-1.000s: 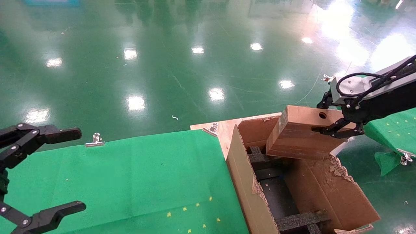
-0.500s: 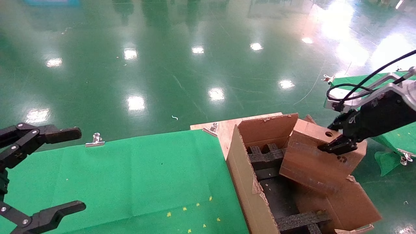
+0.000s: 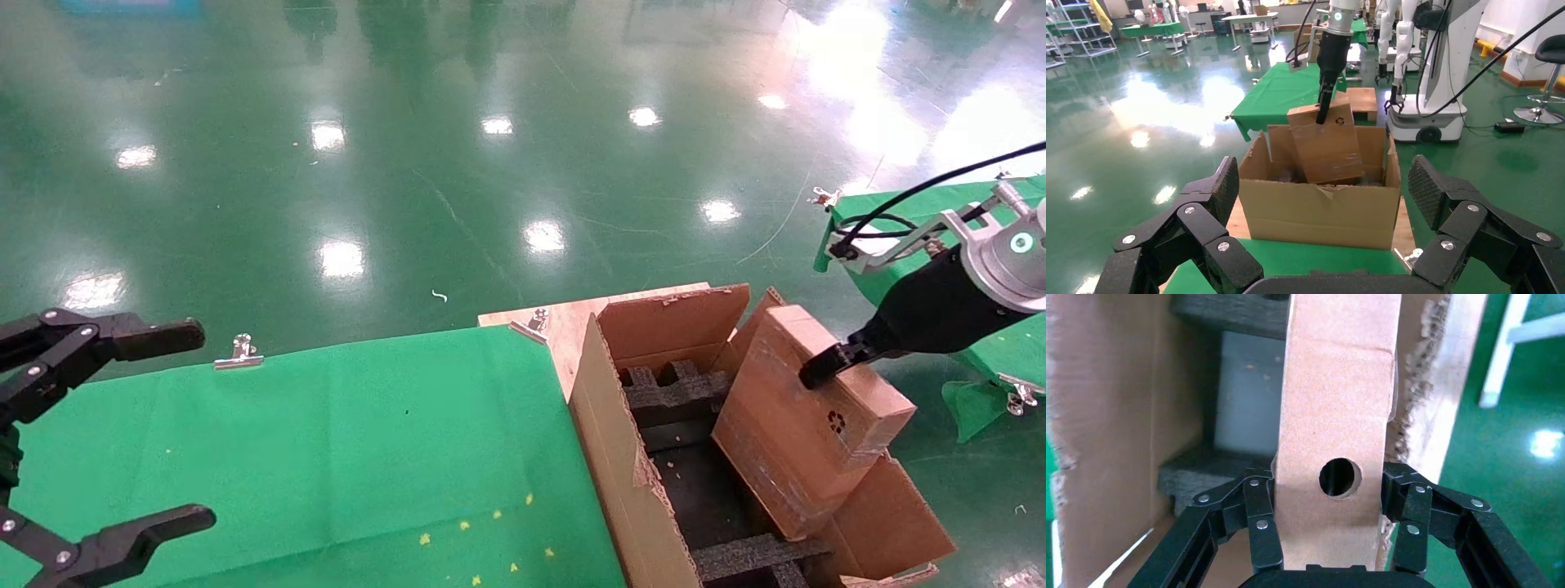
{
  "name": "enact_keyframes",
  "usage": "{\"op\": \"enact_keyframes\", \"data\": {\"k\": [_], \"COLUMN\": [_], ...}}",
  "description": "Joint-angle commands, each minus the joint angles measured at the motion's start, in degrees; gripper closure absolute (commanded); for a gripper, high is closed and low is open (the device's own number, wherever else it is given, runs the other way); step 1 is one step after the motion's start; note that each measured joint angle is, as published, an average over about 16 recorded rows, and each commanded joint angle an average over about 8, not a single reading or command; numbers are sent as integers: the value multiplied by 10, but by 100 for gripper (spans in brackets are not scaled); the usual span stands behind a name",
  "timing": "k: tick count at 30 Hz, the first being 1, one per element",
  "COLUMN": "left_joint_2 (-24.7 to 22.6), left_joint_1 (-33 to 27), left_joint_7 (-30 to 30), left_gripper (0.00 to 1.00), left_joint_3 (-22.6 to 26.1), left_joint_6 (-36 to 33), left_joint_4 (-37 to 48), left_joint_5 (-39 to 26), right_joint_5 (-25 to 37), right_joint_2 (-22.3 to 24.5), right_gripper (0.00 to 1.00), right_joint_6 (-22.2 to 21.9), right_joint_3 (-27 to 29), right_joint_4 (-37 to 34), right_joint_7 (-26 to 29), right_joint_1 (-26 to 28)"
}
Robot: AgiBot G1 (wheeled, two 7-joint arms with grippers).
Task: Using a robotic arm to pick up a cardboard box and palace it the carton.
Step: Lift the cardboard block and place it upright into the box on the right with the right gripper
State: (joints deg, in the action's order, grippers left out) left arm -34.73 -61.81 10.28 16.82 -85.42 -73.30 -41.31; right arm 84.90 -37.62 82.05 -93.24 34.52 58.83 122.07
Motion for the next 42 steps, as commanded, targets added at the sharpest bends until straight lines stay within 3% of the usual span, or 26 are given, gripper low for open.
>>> {"op": "enact_keyframes", "data": {"k": [1, 12, 27, 42], "left_joint_2": [0, 0, 0, 0], "left_joint_1": [0, 0, 0, 0], "left_joint_7": [0, 0, 0, -1], "left_gripper": [0, 0, 0, 0], "left_joint_3": [0, 0, 1, 1], "left_joint_6": [0, 0, 0, 0], "left_joint_4": [0, 0, 1, 1], "left_joint_5": [0, 0, 1, 1], "right_joint_5": [7, 12, 70, 114], "right_joint_2": [7, 13, 41, 54], "right_gripper": [100, 100, 100, 100], "right_joint_6": [-11, -28, -133, -170], "right_joint_3": [-3, -4, -20, -38], "right_joint_4": [26, 46, 142, 210], "right_joint_7": [48, 76, 222, 297], "right_joint_1": [-2, -8, -41, -66]}}
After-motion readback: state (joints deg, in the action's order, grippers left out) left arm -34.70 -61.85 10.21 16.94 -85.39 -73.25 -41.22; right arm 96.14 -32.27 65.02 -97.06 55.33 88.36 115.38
